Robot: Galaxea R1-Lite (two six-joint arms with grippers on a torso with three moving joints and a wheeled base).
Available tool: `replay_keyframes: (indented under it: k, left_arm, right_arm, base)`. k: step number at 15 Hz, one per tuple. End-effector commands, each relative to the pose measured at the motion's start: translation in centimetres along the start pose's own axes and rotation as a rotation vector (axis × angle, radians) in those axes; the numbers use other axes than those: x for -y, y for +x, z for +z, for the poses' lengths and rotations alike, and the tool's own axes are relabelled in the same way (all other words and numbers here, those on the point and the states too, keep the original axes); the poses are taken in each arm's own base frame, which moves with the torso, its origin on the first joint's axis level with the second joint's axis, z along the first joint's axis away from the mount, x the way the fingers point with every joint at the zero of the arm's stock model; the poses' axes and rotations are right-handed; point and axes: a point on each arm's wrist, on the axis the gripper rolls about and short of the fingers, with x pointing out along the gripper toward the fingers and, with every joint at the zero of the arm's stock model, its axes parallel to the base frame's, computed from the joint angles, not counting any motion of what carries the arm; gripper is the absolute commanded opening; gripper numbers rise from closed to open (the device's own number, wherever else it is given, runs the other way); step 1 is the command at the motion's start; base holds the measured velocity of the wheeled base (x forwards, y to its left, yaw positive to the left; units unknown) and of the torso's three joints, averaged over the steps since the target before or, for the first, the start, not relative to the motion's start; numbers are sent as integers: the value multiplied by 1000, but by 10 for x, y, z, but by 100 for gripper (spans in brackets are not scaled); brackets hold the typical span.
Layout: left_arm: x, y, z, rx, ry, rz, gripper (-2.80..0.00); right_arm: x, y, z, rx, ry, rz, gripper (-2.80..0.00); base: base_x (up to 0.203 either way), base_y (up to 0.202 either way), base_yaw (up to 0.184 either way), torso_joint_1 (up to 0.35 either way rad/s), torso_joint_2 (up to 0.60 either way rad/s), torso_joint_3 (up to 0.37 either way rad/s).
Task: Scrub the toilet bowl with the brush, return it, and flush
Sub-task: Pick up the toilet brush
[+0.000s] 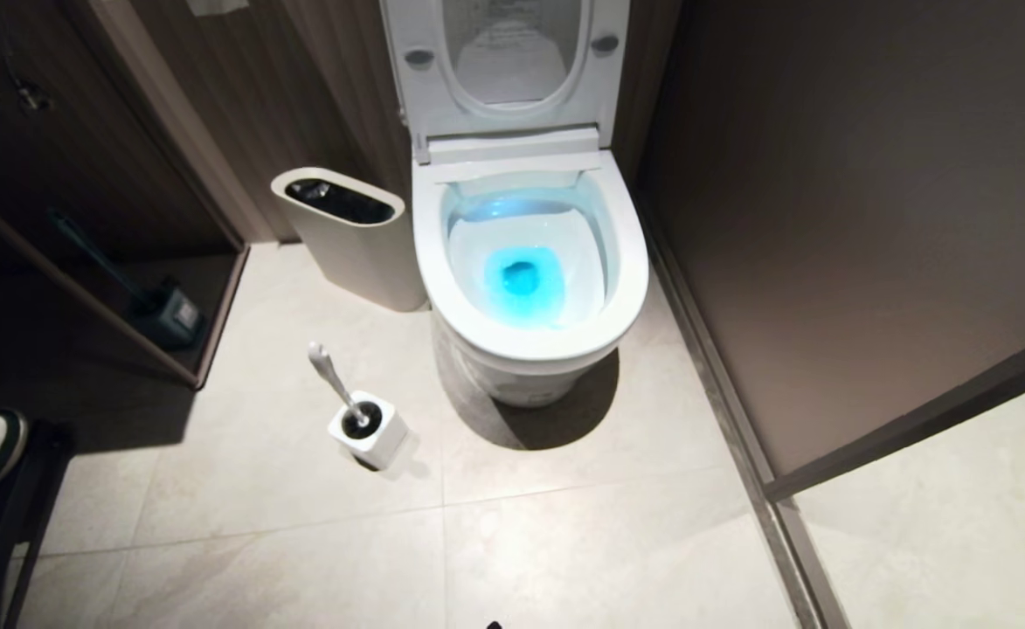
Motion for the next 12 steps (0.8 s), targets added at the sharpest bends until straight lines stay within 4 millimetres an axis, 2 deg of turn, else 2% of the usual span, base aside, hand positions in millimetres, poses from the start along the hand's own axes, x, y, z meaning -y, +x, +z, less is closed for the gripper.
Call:
replay_keyframes:
  k: [1,12]
  left_arm:
    - [0,0,0,-1,0,1,-280]
    - [0,0,0,1,0,1,-280]
  right_arm:
    - [0,0,0,0,1,0,-280]
    - [0,0,0,2,1,0,-280]
  base:
    - [0,0,0,3,7,-198]
    - [0,0,0,3,3,-197]
